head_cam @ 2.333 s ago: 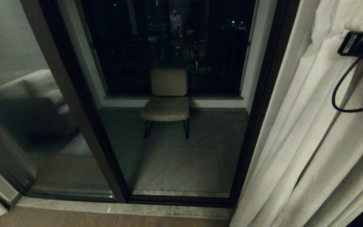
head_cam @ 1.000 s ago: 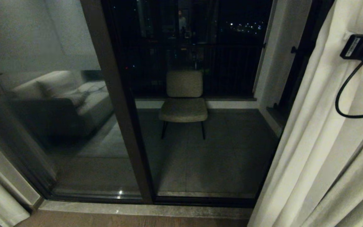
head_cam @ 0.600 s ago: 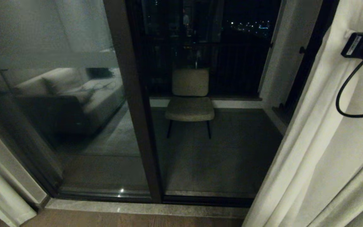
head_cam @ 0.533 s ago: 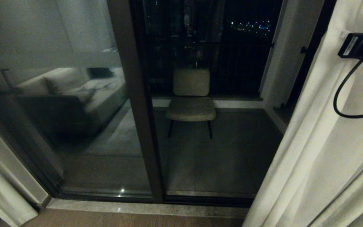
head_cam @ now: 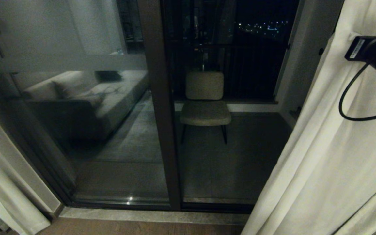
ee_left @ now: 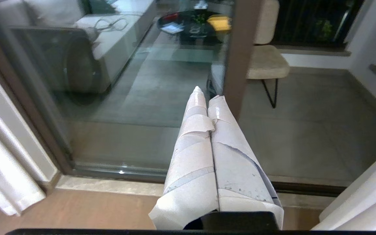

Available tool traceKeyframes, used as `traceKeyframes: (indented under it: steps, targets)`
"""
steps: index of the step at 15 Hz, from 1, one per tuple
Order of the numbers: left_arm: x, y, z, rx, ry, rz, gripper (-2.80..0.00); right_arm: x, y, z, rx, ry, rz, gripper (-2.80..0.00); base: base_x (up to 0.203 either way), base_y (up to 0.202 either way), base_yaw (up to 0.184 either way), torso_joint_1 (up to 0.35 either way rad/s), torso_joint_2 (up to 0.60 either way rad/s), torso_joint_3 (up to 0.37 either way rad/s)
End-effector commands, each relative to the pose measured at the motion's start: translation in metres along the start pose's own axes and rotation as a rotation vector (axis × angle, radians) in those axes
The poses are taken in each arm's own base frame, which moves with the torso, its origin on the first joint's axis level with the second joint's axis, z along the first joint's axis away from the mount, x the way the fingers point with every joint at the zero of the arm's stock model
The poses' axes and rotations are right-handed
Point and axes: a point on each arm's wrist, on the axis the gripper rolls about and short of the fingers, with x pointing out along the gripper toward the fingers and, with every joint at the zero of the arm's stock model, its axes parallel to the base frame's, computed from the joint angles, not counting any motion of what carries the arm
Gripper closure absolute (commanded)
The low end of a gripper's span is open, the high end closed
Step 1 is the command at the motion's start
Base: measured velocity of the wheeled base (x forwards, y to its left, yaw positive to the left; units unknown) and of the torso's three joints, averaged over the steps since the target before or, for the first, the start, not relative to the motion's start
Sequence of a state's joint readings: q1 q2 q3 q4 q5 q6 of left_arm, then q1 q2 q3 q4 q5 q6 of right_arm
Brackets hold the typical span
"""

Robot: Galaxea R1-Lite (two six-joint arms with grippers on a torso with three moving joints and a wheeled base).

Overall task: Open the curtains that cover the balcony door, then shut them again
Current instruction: Close the inner curtains on both sides

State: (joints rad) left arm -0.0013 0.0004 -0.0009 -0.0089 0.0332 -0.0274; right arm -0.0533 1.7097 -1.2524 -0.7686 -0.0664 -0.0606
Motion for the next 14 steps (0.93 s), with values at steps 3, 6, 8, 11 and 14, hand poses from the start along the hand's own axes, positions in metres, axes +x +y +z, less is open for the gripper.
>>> traceKeyframes:
  steps: [3,6,8,11,14]
  targets:
    - [0.0,0.0,0.0,0.0,0.0,0.0,0.0,0.015,0.008,-0.01,0.005,0.004,0.015,0.0,0.0,0.186,0.001,0.004,0.0,0.002]
    - [0.0,0.0,0.0,0.0,-0.001,0.0,0.0,0.02,0.009,-0.015,0.005,0.008,0.015,0.0,0.0,0.187,-0.001,0.004,0.0,0.003]
    - [0.0,0.0,0.0,0.0,-0.001,0.0,0.0,0.022,0.01,-0.018,0.006,0.011,0.017,0.0,0.0,0.186,-0.001,0.0,0.0,0.002]
    - [0.0,0.0,0.0,0.0,-0.001,0.0,0.0,0.023,0.014,-0.021,0.012,0.006,0.025,0.0,0.0,0.188,-0.001,0.005,0.0,0.001]
    - [0.0,0.0,0.0,0.0,0.0,0.0,0.0,0.023,0.016,-0.021,0.014,0.002,0.031,0.0,0.0,0.187,-0.001,0.001,0.0,0.002]
